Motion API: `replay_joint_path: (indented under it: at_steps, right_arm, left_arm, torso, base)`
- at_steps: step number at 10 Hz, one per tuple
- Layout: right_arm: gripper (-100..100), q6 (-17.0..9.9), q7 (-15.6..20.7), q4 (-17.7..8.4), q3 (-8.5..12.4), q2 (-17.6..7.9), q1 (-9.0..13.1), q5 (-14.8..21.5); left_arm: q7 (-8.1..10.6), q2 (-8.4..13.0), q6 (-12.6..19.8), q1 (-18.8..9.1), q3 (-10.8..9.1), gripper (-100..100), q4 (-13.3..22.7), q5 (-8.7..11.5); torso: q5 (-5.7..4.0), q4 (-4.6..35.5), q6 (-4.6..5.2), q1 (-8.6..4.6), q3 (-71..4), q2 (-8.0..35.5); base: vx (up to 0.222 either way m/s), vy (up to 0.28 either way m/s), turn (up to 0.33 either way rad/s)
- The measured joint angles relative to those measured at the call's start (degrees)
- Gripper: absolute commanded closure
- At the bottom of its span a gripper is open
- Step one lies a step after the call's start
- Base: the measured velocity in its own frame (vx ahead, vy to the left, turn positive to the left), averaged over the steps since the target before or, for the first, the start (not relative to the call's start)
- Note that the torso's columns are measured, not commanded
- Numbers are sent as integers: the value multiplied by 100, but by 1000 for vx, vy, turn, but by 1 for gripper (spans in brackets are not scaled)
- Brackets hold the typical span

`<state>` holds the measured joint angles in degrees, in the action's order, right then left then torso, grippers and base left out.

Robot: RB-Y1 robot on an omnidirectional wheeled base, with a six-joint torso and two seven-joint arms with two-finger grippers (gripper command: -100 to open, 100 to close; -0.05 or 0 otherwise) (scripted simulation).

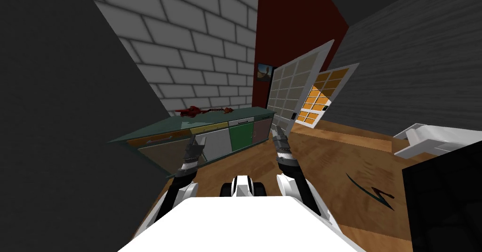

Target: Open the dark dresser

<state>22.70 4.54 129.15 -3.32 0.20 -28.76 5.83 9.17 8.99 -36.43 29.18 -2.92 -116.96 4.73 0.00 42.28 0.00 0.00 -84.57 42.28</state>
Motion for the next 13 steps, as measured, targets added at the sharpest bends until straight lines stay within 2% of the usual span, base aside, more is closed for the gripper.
replay_joint_path:
  at_steps: [6, 13]
  right_arm:
    - [0, 0, 0, 0, 0, 0, -1, 0]
    - [0, 0, 0, 0, 0, 0, 0, 0]
  left_arm:
    - [-48, 218, -860, -118, -231, -100, 1060, 175]
    - [-122, 273, -1743, -226, -439, -100, 2148, 336]
  torso:
    - [-1, -1, 0, -2, -2, -3]
    - [1, 1, -1, 6, 4, 8]
  base:
    - [180, -114, -88]
    - [145, -88, -65]
